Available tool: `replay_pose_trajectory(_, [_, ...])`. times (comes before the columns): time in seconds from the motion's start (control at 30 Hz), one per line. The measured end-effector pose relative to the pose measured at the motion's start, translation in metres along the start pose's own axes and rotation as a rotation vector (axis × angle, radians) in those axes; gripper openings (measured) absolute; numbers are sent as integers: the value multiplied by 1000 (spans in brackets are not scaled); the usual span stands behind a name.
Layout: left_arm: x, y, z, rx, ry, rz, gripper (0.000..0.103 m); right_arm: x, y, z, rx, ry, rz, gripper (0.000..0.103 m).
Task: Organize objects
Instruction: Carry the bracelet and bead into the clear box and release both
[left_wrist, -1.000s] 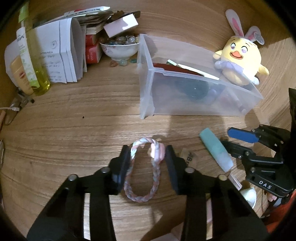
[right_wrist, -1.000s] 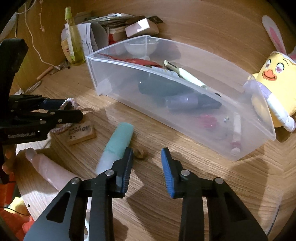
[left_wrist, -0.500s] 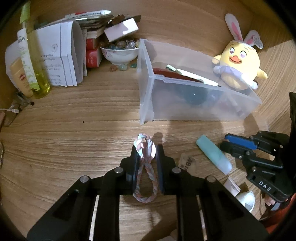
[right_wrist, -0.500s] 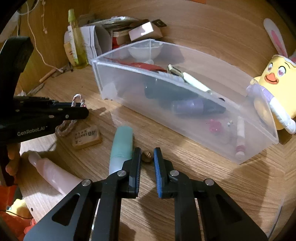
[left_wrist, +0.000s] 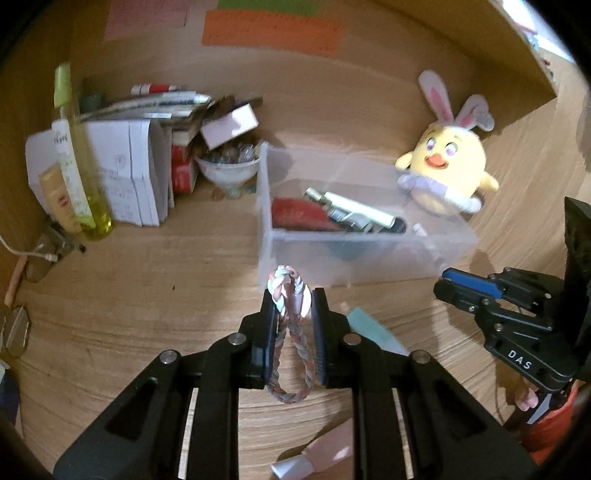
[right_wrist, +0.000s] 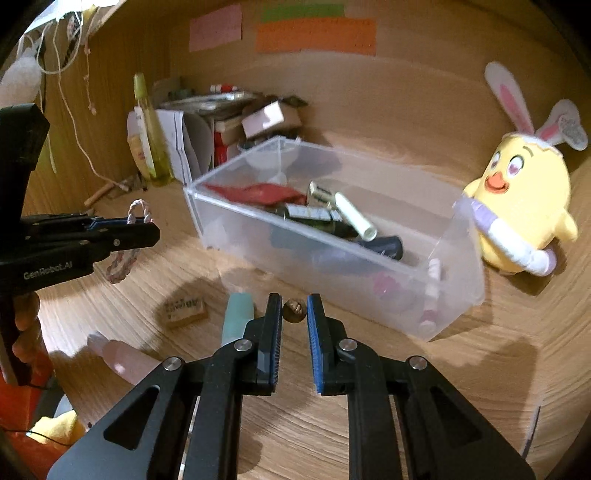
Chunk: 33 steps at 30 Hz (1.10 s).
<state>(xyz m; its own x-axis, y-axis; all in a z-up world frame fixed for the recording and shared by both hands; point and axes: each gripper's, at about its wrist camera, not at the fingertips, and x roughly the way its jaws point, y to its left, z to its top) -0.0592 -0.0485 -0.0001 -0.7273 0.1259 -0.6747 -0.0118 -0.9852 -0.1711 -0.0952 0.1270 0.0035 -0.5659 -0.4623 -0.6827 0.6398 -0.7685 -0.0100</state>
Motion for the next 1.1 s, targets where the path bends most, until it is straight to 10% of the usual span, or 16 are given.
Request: replay_pose_trajectory(1.1, [-8, -45, 62, 27, -145, -47, 18, -23, -57, 51, 85, -174, -100, 12])
